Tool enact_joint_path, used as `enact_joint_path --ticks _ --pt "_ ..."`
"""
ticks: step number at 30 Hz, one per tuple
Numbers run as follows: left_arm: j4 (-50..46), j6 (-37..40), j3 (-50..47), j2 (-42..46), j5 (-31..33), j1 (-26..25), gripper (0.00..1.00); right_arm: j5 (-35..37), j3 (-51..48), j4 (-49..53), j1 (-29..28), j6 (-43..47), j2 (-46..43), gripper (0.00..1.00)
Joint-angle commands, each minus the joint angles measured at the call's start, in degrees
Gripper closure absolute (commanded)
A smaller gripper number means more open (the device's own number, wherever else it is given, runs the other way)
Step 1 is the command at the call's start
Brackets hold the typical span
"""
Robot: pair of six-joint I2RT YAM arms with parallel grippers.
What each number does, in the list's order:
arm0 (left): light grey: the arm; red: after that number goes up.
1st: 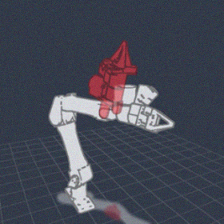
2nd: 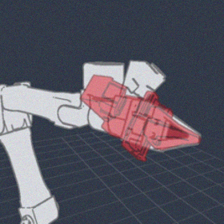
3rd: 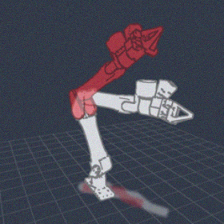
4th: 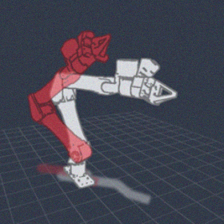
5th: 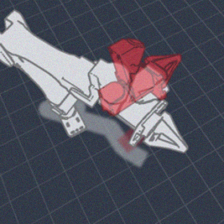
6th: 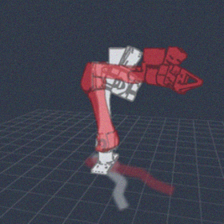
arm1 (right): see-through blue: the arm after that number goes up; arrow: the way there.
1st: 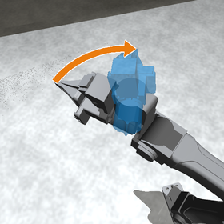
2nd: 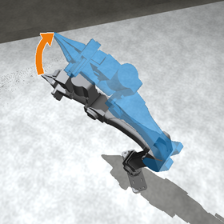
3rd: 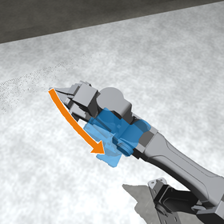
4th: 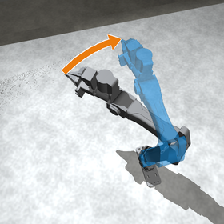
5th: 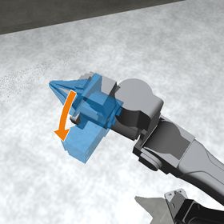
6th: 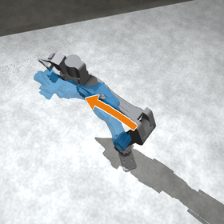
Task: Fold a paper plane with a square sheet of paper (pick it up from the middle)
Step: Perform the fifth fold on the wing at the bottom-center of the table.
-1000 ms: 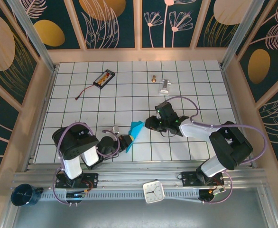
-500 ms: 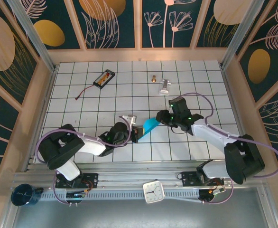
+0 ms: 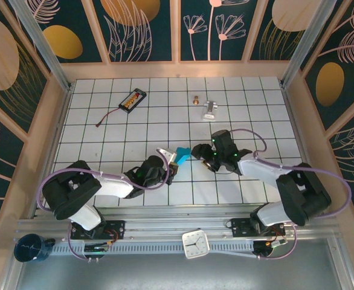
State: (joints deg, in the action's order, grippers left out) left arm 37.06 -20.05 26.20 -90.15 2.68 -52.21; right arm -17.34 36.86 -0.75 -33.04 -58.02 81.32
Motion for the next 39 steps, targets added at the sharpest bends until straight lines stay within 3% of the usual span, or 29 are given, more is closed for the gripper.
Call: enact_joint_path --ticks 1,11,21,26,34,39 --pt "0.72 4.77 -1.01 0.61 -0.16 -0.60 1.00 -1.44 1.40 -5.54 -0.80 -5.46 3.16 0.34" --pt "2.34 5.47 -2.03 0.06 -1.99 -1.10 1.00 -2.19 1.73 -10.55 -0.54 -7.82 9.61 0.40" --pt "3.22 6.67 -2.83 -0.80 -3.78 -1.23 1.00 -0.24 2.03 -9.74 -0.46 -9.31 10.65 0.77" --pt "1.94 7.50 -2.24 -1.43 -5.17 -1.30 0.94 0.38 2.99 -8.09 -0.51 -9.26 11.03 0.93" --pt "-1.97 9.10 -1.44 -0.64 -4.75 -1.41 0.79 0.08 4.34 -6.28 -0.53 -8.38 11.16 0.98" --pt "-4.98 9.92 0.16 -0.91 -1.98 -1.41 0.75 0.03 4.84 -5.63 -0.82 -8.11 11.23 0.99"
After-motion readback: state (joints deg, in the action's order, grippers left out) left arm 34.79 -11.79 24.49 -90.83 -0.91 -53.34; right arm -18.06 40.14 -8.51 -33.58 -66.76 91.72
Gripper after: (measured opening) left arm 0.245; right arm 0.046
